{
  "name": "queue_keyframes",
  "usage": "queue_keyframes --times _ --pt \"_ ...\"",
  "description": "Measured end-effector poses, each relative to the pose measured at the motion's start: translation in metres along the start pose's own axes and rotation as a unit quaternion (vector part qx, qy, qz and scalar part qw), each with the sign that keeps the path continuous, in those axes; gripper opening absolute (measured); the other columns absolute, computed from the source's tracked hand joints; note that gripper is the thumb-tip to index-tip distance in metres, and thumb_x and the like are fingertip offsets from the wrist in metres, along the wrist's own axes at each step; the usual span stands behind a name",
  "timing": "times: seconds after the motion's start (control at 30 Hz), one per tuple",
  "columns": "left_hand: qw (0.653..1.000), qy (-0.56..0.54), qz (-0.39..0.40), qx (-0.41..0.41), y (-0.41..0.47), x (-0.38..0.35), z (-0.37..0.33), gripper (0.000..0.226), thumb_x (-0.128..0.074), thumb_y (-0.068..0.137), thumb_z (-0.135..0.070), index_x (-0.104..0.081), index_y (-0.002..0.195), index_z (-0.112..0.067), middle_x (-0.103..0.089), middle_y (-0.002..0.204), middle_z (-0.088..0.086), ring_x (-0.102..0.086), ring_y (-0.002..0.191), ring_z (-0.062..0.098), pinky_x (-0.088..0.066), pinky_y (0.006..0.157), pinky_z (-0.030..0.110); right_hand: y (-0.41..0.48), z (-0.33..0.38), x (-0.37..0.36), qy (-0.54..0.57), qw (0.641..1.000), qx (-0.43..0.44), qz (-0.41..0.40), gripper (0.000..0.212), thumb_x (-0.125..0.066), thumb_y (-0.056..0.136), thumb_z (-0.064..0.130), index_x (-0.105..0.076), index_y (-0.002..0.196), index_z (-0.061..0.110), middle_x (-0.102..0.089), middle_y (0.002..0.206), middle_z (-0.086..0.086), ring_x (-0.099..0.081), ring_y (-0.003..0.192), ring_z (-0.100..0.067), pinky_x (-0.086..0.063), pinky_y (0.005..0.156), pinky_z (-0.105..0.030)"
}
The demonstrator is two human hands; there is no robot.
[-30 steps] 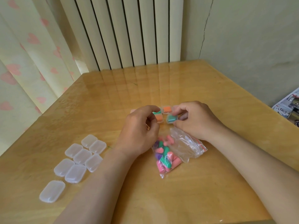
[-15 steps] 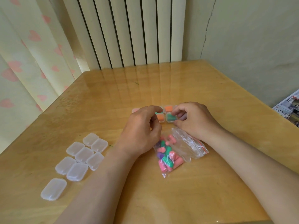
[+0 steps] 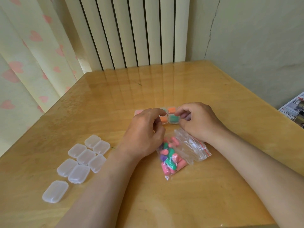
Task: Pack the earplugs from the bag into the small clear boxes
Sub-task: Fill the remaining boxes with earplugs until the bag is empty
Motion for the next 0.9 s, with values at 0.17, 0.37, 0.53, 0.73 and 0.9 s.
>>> queue_keyframes --times 0.17,0.37,0.53,0.73,0.9 --pt "1.000 0.012 -0.013 -0.003 -0.002 0.003 -0.001 0.033 -0.052 0.081 -0.013 -0.070 0.109 -0.010 -0.065 0.082 -0.001 -0.057 0.073 0.013 -0.051 0.071 0.034 -0.001 0.008 0.004 0.099 0.995 0.017 -0.003 0.023 -0.063 0.088 0.009 -0.078 0.089 0.027 -0.071 0.079 0.013 -0.058 0.064 0.002 -0.045 0.064 -0.014" --pt "0.993 0.108 0.015 0.051 0.002 0.016 0.004 0.034 -0.048 0.081 -0.022 -0.069 0.107 -0.016 -0.064 0.090 0.004 -0.061 0.081 0.030 -0.054 0.070 0.044 -0.006 0.021 0.003 0.146 0.986 0.080 0.007 0.026 -0.065 0.090 0.008 -0.075 0.078 0.030 -0.075 0.080 0.004 -0.064 0.070 -0.009 -0.051 0.067 -0.022" --pt "0.965 0.200 0.069 0.153 0.005 0.070 0.017 0.027 -0.055 0.084 -0.015 -0.067 0.107 -0.024 -0.066 0.103 -0.002 -0.061 0.094 0.023 -0.056 0.079 0.042 -0.007 0.021 0.002 0.135 0.988 0.080 0.011 0.023 -0.065 0.088 0.008 -0.077 0.079 0.026 -0.074 0.078 0.005 -0.063 0.070 -0.010 -0.048 0.065 -0.021" --pt "0.916 0.264 0.179 0.242 -0.028 0.097 0.040 0.034 -0.062 0.087 -0.029 -0.058 0.121 -0.036 -0.062 0.112 -0.007 -0.059 0.101 0.020 -0.053 0.082 0.037 -0.008 0.021 -0.001 0.132 0.987 0.091 0.021 0.027 -0.067 0.088 0.008 -0.075 0.078 0.031 -0.073 0.076 0.014 -0.058 0.063 0.003 -0.042 0.061 -0.009" --pt "0.894 0.301 0.213 0.253 -0.040 0.096 0.044 0.043 -0.063 0.088 -0.034 -0.053 0.130 -0.035 -0.060 0.120 -0.006 -0.057 0.108 0.021 -0.051 0.081 0.035 -0.009 0.022 -0.002 0.130 0.986 0.096 0.028 0.025 -0.068 0.088 0.008 -0.076 0.079 0.029 -0.071 0.074 0.019 -0.058 0.061 0.002 -0.040 0.059 -0.008"
Point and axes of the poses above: each hand's wrist, its own y-axis towards the middle knuckle, its own x-axis out of the back of the hand, z = x × y, the point moved 4 cm from there along y, towards the middle knuckle
